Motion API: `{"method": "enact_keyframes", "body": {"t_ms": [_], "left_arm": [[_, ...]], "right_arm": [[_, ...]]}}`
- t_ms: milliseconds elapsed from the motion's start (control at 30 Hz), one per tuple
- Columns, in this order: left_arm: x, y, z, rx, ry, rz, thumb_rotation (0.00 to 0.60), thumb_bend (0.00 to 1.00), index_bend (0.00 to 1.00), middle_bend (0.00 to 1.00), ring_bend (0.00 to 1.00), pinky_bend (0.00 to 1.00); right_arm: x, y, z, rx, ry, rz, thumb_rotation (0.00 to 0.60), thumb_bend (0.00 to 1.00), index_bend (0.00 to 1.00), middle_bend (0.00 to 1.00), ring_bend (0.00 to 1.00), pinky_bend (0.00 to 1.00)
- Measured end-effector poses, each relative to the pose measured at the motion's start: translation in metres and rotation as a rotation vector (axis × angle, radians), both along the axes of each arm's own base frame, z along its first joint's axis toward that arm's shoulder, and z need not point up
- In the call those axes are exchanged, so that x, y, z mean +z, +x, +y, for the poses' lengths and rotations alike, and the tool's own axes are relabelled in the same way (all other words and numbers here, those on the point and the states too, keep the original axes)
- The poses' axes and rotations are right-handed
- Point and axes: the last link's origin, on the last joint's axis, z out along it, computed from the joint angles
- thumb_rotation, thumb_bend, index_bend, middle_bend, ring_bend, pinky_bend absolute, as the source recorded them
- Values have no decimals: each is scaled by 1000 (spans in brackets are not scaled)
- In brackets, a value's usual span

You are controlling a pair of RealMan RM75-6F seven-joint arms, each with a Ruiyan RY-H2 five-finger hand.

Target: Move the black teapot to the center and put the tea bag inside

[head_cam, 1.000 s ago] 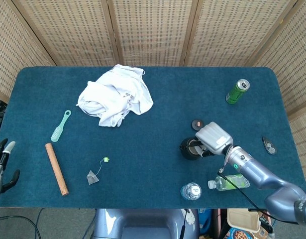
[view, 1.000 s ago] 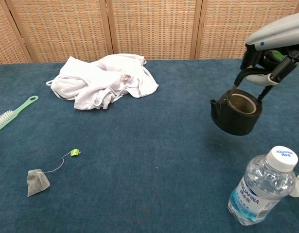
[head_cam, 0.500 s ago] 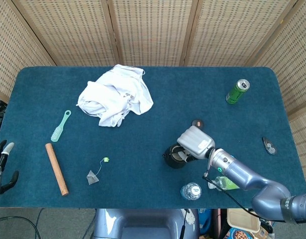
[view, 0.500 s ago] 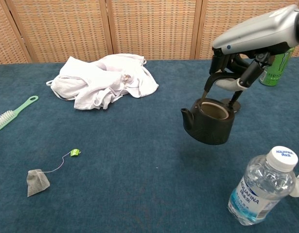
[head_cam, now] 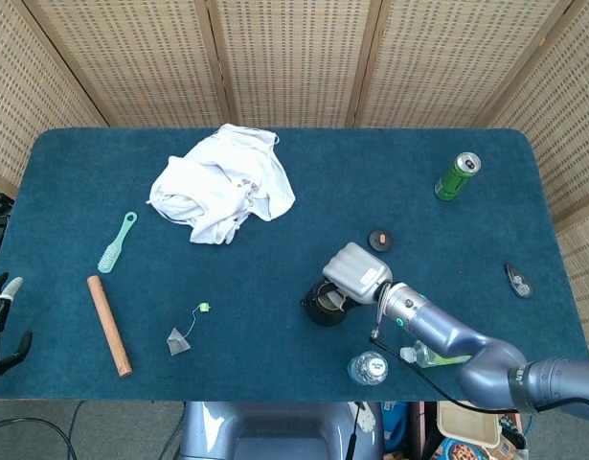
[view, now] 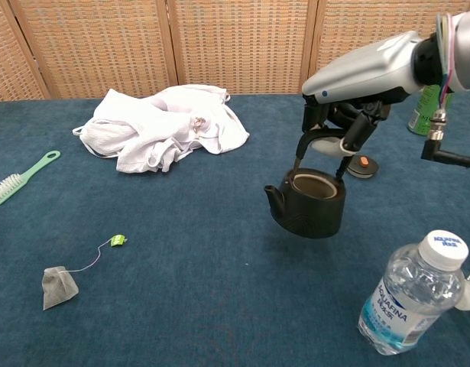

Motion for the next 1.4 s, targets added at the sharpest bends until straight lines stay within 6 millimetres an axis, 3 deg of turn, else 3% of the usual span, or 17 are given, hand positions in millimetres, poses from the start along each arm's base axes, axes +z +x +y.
{"method": "enact_keyframes", "body": {"t_ms": [633, 1100, 1400], "left_arm": [[-2, -8, -1, 28, -6, -2, 600, 435, 0, 0, 0, 0], [-3, -13, -2, 42, -8, -6, 600, 435, 0, 0, 0, 0], [-3, -14, -5, 45, -7, -7, 600, 435, 0, 0, 0, 0]], "right_arm": [[-29, 2, -16, -6, 20, 50, 350, 721, 730, 678, 707, 648], [-47, 6, -18, 7, 42, 70, 339, 721, 730, 656, 707, 648], [-53, 6, -16, 16, 41, 80, 263, 721, 671, 564, 689, 648]]}}
